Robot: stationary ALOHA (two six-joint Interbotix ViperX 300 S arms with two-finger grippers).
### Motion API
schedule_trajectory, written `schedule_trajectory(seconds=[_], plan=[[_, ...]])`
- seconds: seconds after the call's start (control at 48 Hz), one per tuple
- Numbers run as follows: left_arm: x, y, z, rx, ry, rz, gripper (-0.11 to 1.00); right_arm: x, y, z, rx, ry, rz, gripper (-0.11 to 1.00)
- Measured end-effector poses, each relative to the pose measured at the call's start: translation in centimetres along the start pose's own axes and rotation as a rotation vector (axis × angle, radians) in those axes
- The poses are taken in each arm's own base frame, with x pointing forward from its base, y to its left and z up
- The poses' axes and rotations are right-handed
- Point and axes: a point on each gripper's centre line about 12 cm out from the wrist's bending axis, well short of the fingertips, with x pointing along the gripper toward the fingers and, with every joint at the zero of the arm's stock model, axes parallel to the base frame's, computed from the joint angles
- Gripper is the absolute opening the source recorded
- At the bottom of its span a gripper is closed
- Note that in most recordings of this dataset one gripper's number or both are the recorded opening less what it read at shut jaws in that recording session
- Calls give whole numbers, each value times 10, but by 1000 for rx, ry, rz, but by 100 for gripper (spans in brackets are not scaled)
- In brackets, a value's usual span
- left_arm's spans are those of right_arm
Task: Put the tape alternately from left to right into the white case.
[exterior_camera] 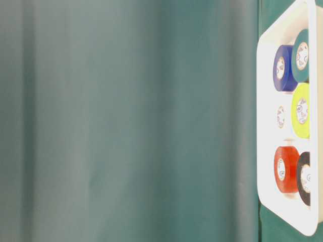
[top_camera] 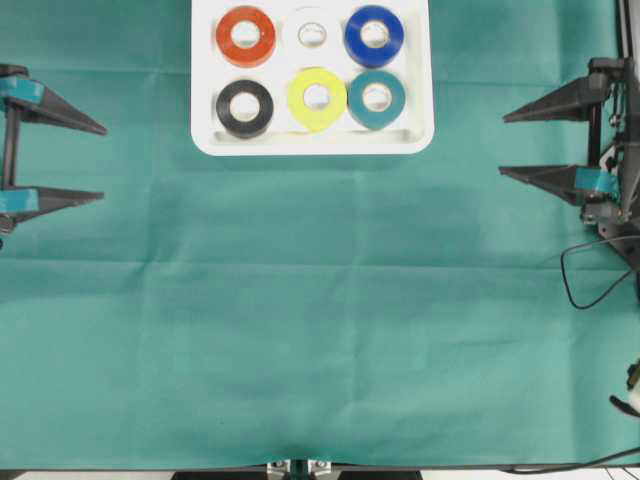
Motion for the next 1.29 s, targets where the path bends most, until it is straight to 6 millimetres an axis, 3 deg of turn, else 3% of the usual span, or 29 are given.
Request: schedule_trajectory(seconds=[0.354, 1.29], plan=[[-20, 0, -8, -4, -77, 4, 69, -4, -2, -5, 2, -2, -9, 77], [-30, 1, -26, -5, -87, 14, 68, -14, -5, -20, 3, -29, -4, 77]])
